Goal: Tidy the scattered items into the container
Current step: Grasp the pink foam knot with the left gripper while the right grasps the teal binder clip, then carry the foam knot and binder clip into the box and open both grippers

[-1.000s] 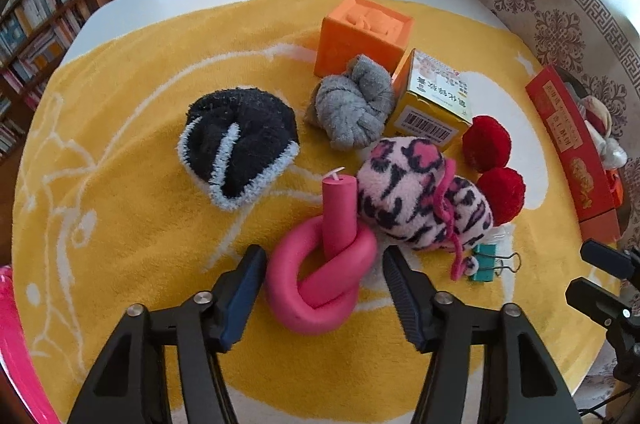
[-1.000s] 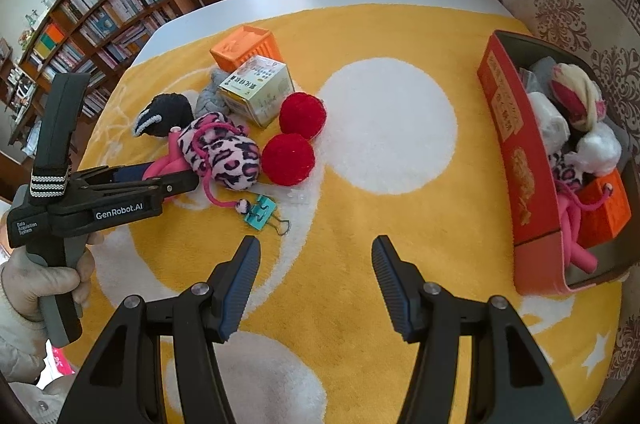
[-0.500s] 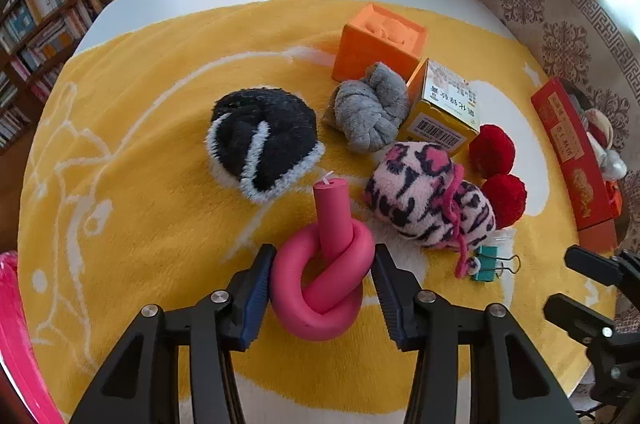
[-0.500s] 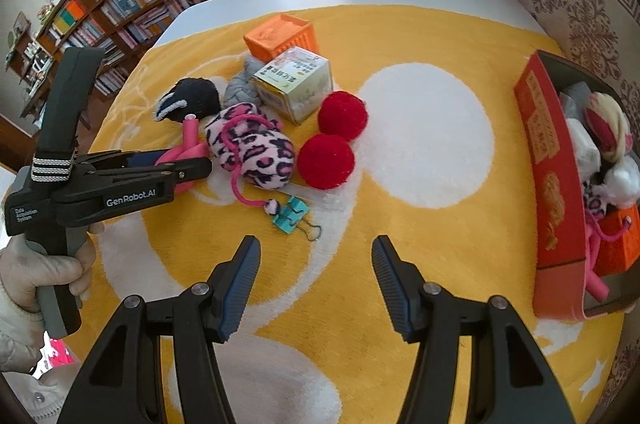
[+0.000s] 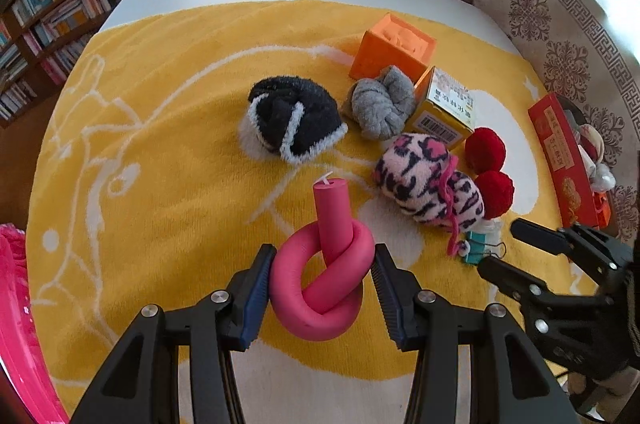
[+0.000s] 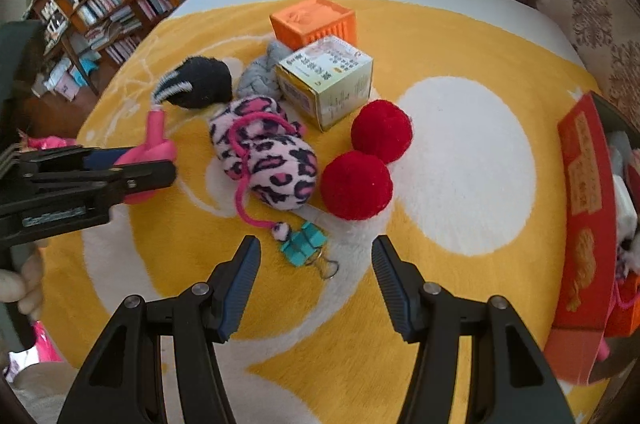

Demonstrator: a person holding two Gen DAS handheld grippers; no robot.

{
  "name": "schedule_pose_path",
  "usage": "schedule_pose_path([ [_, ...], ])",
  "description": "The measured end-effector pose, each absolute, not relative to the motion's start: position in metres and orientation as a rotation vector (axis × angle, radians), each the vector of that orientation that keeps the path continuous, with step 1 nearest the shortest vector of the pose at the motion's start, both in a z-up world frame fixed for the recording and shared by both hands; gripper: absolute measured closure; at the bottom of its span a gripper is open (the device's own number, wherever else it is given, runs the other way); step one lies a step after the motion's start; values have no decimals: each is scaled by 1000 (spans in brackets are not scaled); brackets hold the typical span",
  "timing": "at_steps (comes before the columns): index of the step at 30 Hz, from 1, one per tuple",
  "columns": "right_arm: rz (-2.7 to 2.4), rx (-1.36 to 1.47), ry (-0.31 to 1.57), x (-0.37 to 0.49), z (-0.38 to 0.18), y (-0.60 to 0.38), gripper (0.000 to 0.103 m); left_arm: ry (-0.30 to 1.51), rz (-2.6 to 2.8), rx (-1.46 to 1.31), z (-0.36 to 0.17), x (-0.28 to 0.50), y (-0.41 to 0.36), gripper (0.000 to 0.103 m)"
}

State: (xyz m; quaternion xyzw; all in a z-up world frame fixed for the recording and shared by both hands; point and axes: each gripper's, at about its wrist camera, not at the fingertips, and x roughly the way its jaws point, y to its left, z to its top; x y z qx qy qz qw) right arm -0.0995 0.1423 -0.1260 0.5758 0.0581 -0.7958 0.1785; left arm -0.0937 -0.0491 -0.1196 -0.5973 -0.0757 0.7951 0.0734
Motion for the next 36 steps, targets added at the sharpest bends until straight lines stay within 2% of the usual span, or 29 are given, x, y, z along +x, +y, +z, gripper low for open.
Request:
schedule_pose_path([
  [3, -2210, 1662, 202, -100, -137, 141, 64, -234, 2386, -1800, -117, -94, -49, 53],
  [5, -2195, 1660, 203, -99, -140, 141, 69, -234, 2388, -1800, -116, -94, -48, 53],
  [20, -2182, 1614, 122, -89, -118, 164, 69, -209, 2401, -1781, -107, -90, -20, 53],
  [36, -2306, 1527, 15, -69, -75, 233, 69, -90, 2382, -1690, -81, -93, 64, 53],
])
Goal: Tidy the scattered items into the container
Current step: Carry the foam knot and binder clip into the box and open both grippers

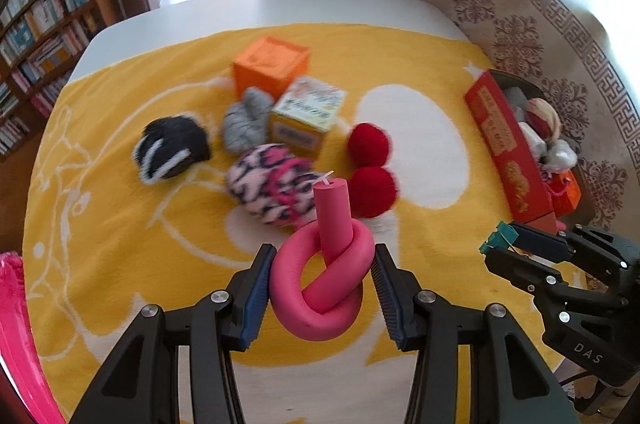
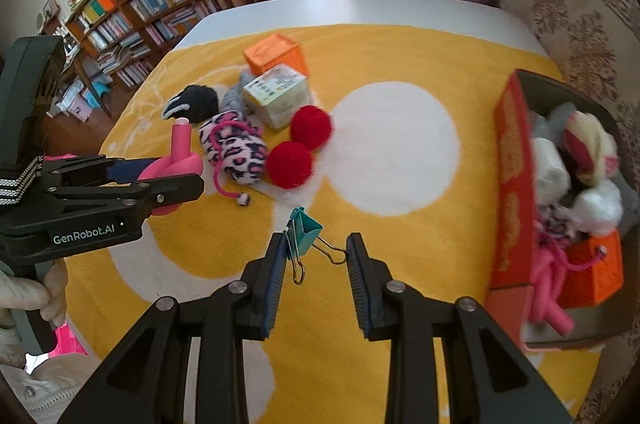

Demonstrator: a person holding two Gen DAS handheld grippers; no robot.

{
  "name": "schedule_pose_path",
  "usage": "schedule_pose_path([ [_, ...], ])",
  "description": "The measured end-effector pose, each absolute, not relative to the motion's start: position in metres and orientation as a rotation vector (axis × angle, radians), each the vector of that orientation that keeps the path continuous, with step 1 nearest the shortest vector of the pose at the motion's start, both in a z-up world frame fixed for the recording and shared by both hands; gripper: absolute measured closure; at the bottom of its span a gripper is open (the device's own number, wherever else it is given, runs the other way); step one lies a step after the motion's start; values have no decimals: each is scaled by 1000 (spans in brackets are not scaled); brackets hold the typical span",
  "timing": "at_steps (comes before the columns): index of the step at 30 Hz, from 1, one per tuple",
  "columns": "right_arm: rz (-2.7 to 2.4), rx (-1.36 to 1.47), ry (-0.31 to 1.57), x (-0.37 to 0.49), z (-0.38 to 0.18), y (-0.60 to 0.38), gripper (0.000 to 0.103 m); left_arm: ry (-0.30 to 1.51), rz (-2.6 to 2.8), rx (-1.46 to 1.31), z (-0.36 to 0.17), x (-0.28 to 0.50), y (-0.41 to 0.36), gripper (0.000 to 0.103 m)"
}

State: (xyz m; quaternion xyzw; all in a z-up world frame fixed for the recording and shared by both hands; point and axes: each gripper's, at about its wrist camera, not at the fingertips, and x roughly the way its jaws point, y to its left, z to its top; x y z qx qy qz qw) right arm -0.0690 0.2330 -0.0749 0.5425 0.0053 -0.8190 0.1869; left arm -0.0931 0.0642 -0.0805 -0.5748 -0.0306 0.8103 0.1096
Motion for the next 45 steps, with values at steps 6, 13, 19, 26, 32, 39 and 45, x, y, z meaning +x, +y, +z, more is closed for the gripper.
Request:
schedule_pose_path([
  [6, -2362, 1515, -30, -59, -62, 272, 69, -52, 2346, -1651, -71, -95, 105, 53],
  [13, -2458, 1510, -105, -48, -49, 324, 69, -10, 2288, -1592, -60, -98, 154, 53],
  [19, -2522, 1528, -174, -41, -45, 366, 69, 33, 2242, -1543, -50, -98, 200, 53],
  [26, -2558, 1521, -180, -41, -44, 393, 69, 70, 2215, -1521, -49, -93, 233, 53],
  [32, -2572, 1520, -169, -46, -46, 406, 69, 69, 2225, -1520, -50, -92, 243, 53],
  [39, -2556, 1541, -151, -53, -55, 410, 69, 50, 2244, -1524, -51, -91, 248, 53],
  [45, -2530, 1565, -205, -56, -60, 418, 64, 39, 2245, -1519, -51, -92, 252, 53],
])
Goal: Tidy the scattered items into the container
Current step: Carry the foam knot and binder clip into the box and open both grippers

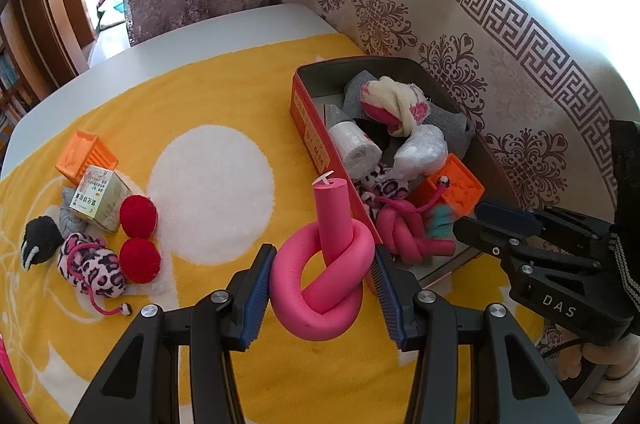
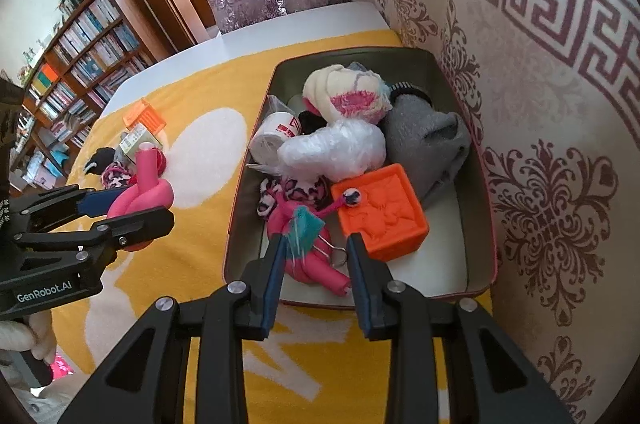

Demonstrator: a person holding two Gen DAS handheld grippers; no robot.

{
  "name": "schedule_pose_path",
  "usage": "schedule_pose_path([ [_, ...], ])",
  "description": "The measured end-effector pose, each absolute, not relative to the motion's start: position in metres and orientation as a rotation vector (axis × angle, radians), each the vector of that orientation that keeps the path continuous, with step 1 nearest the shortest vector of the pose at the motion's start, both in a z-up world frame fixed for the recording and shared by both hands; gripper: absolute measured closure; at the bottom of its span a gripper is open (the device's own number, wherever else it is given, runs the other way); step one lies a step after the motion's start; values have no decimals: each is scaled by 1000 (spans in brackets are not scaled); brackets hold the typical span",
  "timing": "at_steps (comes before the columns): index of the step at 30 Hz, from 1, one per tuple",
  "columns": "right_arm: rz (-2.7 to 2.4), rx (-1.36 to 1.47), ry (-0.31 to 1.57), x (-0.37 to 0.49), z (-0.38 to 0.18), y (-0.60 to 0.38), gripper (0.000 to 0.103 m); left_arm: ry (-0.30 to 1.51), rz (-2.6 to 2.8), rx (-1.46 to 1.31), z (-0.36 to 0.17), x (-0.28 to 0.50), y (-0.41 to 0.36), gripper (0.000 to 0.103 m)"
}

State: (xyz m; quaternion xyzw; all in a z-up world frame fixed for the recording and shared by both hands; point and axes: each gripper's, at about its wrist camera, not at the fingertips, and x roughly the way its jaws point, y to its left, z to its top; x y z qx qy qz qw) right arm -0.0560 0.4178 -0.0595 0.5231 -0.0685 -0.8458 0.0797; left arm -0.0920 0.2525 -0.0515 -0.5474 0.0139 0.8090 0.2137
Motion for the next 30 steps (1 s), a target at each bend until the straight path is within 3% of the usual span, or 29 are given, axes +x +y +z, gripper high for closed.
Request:
schedule_pose_path([
  [5, -2564, 1565, -220, -53, -56, 429, 56, 50, 2220, -1509, -52, -96, 262, 53],
  [30, -2663, 1626, -200, -37, -56, 464, 56, 40, 2000, -1524, -73, -106, 328, 52],
])
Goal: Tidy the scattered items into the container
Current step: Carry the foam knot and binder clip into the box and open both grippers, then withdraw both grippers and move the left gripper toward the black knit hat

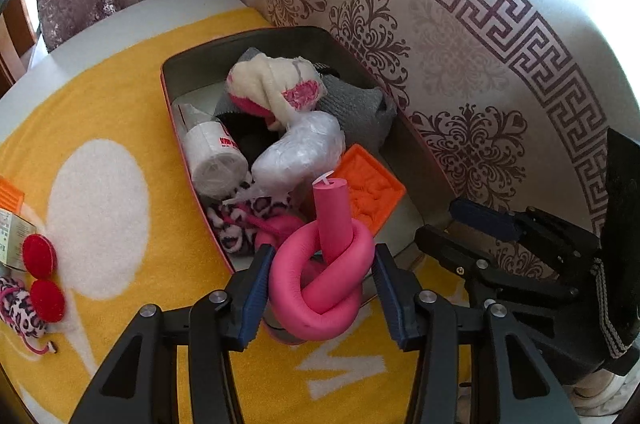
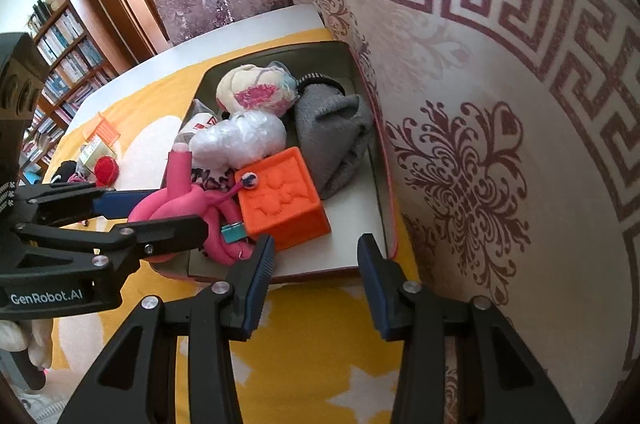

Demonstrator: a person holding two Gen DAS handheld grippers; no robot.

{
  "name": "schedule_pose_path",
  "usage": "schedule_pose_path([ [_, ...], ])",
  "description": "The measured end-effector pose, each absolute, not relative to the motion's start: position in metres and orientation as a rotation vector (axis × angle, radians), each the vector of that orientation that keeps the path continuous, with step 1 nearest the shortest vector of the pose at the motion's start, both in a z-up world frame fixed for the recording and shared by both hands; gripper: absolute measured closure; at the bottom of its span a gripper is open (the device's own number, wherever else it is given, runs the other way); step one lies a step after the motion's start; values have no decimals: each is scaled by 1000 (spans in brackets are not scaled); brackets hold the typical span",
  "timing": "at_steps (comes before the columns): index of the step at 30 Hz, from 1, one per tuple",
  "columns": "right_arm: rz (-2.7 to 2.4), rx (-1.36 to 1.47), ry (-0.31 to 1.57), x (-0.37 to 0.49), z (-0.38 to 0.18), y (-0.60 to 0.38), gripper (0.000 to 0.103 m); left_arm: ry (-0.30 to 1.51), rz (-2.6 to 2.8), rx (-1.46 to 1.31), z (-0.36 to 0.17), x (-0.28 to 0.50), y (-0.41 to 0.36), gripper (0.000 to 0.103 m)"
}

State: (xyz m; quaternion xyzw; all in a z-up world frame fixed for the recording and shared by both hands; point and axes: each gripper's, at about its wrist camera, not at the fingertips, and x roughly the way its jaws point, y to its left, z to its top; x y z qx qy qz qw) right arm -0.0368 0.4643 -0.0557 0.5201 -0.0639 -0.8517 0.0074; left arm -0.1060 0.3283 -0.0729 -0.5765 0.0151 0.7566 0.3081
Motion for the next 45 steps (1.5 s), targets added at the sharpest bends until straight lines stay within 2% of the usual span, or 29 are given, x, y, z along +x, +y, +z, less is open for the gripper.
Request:
schedule_pose_path([
  [1, -2664, 1630, -202, -36, -56, 465, 55, 39, 2005, -1524, -72, -106, 328, 48],
  [2, -2663, 1631, -208, -37, -56, 465, 52, 35, 2009, -1524, -72, -107, 327, 38],
  [4, -2662, 1627, -207, -37, -56, 463, 47, 19, 2016, -1518, -69, -107, 324, 32],
  [7, -2664, 1617, -195, -39, -55, 459, 43, 0, 2013, -1510, -67, -109, 321, 32],
  [23, -2637, 1556, -160, -48, -49, 426, 42, -45, 2099, -1534, -60, -111, 276, 32],
  [45, -2484, 1501, -47, -68, -53, 298, 42, -162, 2390, -1681, -61, -102, 104, 32],
])
